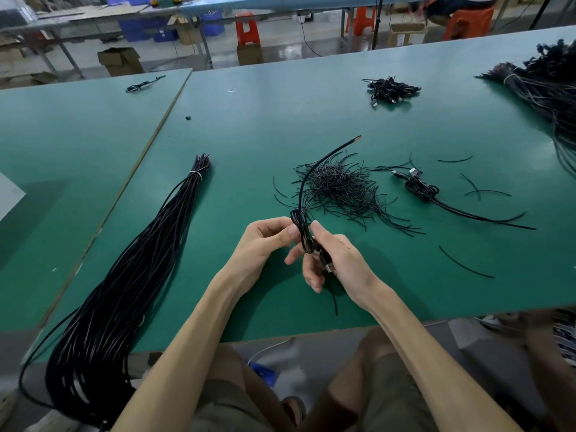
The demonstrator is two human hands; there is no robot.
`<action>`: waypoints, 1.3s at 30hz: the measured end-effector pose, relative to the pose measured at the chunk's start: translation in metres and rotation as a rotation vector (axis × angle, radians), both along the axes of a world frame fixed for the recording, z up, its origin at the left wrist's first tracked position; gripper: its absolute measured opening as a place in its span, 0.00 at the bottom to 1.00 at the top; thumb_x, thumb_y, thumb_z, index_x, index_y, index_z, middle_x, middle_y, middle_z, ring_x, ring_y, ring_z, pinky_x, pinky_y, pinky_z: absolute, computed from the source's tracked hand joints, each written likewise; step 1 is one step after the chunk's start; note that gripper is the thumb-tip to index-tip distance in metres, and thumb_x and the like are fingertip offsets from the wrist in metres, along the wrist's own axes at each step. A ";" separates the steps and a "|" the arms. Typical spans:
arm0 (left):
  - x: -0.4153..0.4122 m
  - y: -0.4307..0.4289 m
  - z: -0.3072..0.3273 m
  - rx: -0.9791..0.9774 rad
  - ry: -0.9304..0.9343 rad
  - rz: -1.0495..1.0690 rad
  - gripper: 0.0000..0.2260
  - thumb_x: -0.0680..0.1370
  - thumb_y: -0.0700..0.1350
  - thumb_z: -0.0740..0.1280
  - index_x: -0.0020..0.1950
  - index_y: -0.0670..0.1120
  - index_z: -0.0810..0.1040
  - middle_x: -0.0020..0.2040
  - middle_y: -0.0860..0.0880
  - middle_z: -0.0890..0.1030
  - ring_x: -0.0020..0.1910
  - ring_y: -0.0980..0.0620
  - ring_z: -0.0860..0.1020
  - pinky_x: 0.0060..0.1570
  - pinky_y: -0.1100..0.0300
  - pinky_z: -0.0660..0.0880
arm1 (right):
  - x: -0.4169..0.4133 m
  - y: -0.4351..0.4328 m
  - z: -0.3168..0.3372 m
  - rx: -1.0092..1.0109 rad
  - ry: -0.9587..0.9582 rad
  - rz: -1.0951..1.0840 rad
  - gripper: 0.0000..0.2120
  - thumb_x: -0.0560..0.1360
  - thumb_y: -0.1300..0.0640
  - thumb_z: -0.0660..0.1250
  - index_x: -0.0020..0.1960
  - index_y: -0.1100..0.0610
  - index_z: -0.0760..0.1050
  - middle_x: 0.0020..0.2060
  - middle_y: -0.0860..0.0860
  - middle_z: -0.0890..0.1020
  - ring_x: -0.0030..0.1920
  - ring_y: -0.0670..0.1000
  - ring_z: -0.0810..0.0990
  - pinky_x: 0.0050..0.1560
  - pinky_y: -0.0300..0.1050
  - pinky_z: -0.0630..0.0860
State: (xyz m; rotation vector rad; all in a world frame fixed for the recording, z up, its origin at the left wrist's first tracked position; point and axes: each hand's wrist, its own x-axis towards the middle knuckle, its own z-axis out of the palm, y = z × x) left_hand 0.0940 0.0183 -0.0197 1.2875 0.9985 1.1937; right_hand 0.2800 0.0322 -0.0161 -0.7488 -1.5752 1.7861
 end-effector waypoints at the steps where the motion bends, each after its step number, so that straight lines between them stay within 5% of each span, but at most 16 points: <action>1: 0.000 0.000 0.000 0.001 -0.001 0.000 0.15 0.80 0.55 0.71 0.48 0.42 0.84 0.41 0.47 0.81 0.42 0.52 0.76 0.53 0.62 0.72 | 0.000 0.000 0.000 -0.001 0.000 -0.005 0.32 0.86 0.40 0.49 0.47 0.60 0.84 0.25 0.56 0.77 0.26 0.54 0.74 0.31 0.43 0.72; 6: 0.001 0.001 -0.002 -0.025 -0.036 0.051 0.19 0.79 0.53 0.72 0.54 0.35 0.82 0.47 0.41 0.82 0.46 0.49 0.78 0.57 0.54 0.72 | 0.001 0.002 -0.004 0.002 0.042 -0.087 0.26 0.87 0.44 0.52 0.55 0.59 0.83 0.28 0.57 0.78 0.28 0.56 0.75 0.34 0.49 0.70; 9: 0.001 0.002 -0.001 -0.024 -0.010 0.098 0.16 0.78 0.52 0.72 0.53 0.39 0.84 0.53 0.42 0.85 0.46 0.53 0.79 0.51 0.59 0.72 | 0.000 0.003 -0.007 -0.016 0.085 -0.127 0.22 0.87 0.46 0.53 0.58 0.57 0.82 0.30 0.57 0.79 0.30 0.57 0.75 0.37 0.53 0.70; 12: 0.001 0.003 -0.001 -0.050 -0.048 0.158 0.12 0.76 0.54 0.74 0.48 0.45 0.84 0.49 0.45 0.83 0.41 0.51 0.73 0.51 0.56 0.71 | 0.000 0.004 -0.009 -0.025 0.109 -0.174 0.20 0.84 0.43 0.59 0.62 0.59 0.76 0.33 0.57 0.81 0.32 0.57 0.78 0.35 0.48 0.72; 16: 0.002 0.003 -0.002 -0.037 -0.043 0.162 0.08 0.76 0.54 0.74 0.46 0.49 0.84 0.44 0.48 0.82 0.41 0.51 0.74 0.50 0.55 0.72 | 0.001 0.005 -0.011 0.023 0.121 -0.262 0.13 0.82 0.50 0.67 0.57 0.60 0.75 0.36 0.59 0.84 0.35 0.57 0.82 0.36 0.43 0.75; 23: -0.015 0.007 0.014 -0.130 -0.056 0.100 0.19 0.78 0.49 0.73 0.66 0.41 0.79 0.61 0.44 0.83 0.52 0.51 0.81 0.50 0.56 0.79 | 0.000 0.005 -0.012 0.038 0.136 -0.356 0.06 0.82 0.57 0.67 0.52 0.61 0.76 0.36 0.60 0.84 0.35 0.57 0.83 0.35 0.43 0.75; 25: -0.021 0.006 0.025 -0.050 0.051 0.280 0.17 0.79 0.47 0.72 0.65 0.42 0.78 0.58 0.46 0.83 0.49 0.53 0.82 0.48 0.55 0.79 | 0.000 0.005 -0.013 0.047 0.128 -0.362 0.07 0.82 0.58 0.67 0.53 0.62 0.76 0.36 0.60 0.85 0.36 0.57 0.83 0.35 0.43 0.76; 28: -0.030 0.004 0.040 0.274 0.505 0.479 0.10 0.80 0.40 0.72 0.61 0.47 0.80 0.56 0.50 0.80 0.51 0.54 0.80 0.48 0.58 0.76 | 0.000 0.005 -0.014 0.064 0.115 -0.358 0.08 0.82 0.58 0.67 0.54 0.63 0.76 0.35 0.59 0.85 0.35 0.56 0.83 0.35 0.43 0.76; 33: -0.017 0.004 0.062 0.579 1.187 0.063 0.11 0.78 0.48 0.73 0.61 0.53 0.85 0.61 0.58 0.82 0.62 0.51 0.74 0.62 0.56 0.64 | 0.000 0.006 -0.014 0.072 0.126 -0.363 0.03 0.81 0.59 0.69 0.52 0.60 0.78 0.34 0.57 0.83 0.34 0.55 0.81 0.35 0.43 0.75; 39: -0.003 0.011 0.056 0.531 1.272 0.006 0.09 0.79 0.52 0.72 0.58 0.53 0.85 0.51 0.58 0.83 0.56 0.55 0.74 0.58 0.59 0.57 | 0.001 0.006 -0.014 0.026 0.171 -0.390 0.04 0.78 0.57 0.69 0.50 0.57 0.79 0.33 0.58 0.82 0.34 0.55 0.80 0.34 0.43 0.74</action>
